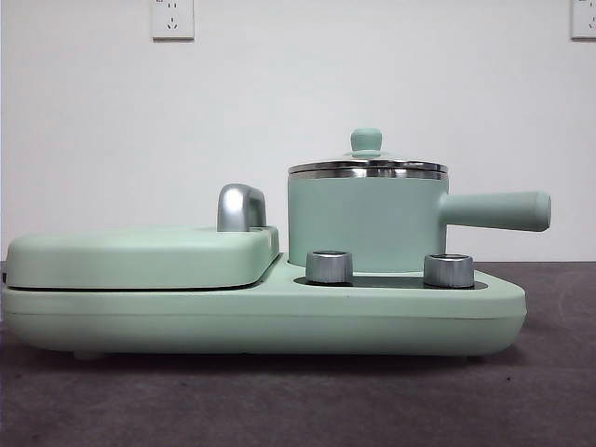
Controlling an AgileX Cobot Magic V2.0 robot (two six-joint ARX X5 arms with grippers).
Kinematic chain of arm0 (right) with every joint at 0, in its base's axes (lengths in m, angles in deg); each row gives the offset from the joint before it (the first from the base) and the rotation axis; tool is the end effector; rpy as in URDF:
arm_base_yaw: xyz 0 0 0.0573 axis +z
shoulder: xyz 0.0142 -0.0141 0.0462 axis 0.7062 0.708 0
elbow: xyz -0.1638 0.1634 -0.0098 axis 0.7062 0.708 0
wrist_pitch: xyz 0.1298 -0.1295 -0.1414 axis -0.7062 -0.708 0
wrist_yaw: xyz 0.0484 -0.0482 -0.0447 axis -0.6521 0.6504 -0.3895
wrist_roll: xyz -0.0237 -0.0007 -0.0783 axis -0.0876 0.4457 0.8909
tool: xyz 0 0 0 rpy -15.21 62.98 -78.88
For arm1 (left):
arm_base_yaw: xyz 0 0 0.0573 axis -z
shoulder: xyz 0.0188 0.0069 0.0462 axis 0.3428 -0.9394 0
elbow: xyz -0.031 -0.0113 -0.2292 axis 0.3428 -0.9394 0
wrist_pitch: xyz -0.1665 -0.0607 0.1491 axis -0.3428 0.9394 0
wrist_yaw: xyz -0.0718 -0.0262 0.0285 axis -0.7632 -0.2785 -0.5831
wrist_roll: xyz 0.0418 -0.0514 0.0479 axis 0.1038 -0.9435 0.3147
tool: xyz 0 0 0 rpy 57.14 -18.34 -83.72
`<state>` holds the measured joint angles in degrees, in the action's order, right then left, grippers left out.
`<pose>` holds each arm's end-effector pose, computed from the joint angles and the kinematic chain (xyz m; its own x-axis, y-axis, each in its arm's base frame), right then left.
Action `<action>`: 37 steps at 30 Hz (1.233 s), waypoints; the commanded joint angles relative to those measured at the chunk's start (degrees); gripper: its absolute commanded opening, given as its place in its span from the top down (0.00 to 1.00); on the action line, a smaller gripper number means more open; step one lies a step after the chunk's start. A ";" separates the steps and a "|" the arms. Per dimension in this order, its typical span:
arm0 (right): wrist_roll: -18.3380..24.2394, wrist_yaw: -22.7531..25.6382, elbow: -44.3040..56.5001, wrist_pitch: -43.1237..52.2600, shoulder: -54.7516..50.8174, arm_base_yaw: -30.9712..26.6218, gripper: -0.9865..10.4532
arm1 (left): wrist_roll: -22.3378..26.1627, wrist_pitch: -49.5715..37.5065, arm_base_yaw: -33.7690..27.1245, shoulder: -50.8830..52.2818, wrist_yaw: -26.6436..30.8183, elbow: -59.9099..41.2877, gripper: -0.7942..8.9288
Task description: Put the buns in a small steamer
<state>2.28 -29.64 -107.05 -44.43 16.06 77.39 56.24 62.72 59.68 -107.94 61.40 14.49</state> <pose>0.0396 0.0461 0.2971 0.6251 0.7033 -0.3386 -0.6336 0.7105 0.3060 0.0636 -0.0615 0.3047 0.5956 -0.6247 -0.5050 0.5813 0.7691 -0.2658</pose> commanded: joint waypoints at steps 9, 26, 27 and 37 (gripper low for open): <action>1.95 -0.09 -0.39 0.72 0.11 0.35 0.90 | -0.76 -0.11 0.39 -0.02 1.09 0.55 0.91; 1.95 -0.07 -0.42 0.74 0.11 0.35 0.90 | -0.74 -1.88 -2.62 0.09 1.07 -1.90 0.91; 1.95 -0.07 -0.42 0.74 0.11 0.35 0.90 | -0.74 -1.99 -4.00 0.17 1.07 -2.71 0.91; 1.95 -0.07 -0.44 0.79 0.11 0.35 0.90 | -1.64 -9.55 -23.06 6.16 1.14 -16.87 0.91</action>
<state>3.59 -29.66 -107.05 -44.37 16.06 77.39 55.96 57.23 37.30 -101.98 62.45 -2.43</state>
